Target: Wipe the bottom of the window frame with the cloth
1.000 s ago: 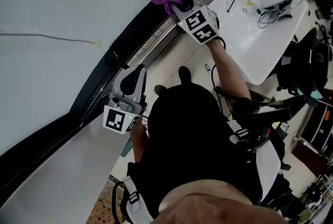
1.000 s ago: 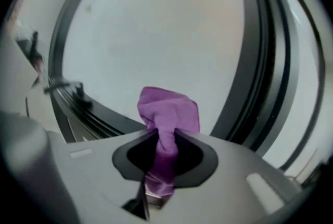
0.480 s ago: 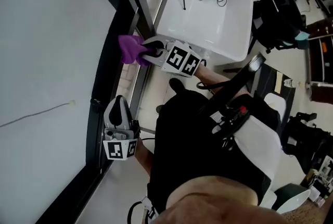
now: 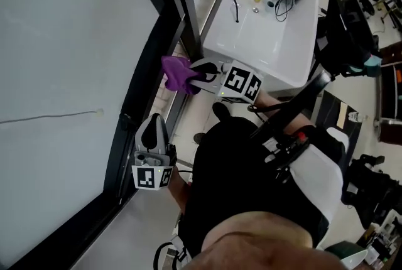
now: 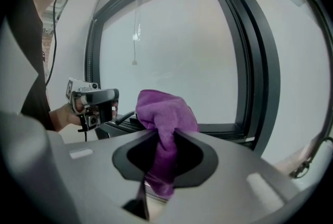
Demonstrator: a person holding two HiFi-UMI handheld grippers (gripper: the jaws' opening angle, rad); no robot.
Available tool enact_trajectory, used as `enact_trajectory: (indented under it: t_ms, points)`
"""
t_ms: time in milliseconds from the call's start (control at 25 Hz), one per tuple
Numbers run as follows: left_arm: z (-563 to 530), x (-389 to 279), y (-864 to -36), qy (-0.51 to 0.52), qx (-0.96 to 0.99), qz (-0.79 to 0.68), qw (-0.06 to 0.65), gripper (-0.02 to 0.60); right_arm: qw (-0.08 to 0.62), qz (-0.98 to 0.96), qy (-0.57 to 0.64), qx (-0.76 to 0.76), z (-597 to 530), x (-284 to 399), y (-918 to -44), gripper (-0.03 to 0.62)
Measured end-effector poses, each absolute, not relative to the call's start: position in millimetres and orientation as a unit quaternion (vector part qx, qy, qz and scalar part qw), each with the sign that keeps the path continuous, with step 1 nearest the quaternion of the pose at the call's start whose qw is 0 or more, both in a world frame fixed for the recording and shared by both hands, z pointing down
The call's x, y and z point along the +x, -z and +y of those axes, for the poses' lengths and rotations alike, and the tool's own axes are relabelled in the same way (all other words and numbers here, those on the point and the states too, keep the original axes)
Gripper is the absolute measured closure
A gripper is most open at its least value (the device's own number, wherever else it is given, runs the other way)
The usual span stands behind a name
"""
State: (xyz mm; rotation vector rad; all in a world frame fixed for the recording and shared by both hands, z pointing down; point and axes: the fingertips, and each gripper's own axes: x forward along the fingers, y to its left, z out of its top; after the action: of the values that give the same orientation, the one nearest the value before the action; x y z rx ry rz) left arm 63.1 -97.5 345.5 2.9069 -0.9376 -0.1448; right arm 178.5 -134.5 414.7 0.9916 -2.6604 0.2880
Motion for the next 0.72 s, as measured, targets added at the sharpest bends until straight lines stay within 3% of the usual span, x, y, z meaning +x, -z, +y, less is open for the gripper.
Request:
enact_trajectory:
  t_ms: [720]
  points:
    - [-77.6, 61.5, -361.9, 0.044, 0.922, -0.38, 0.058, 0.58, 0.062, -0.972, -0.079, 0.215, -86.6, 145.2, -391.2, 0.519]
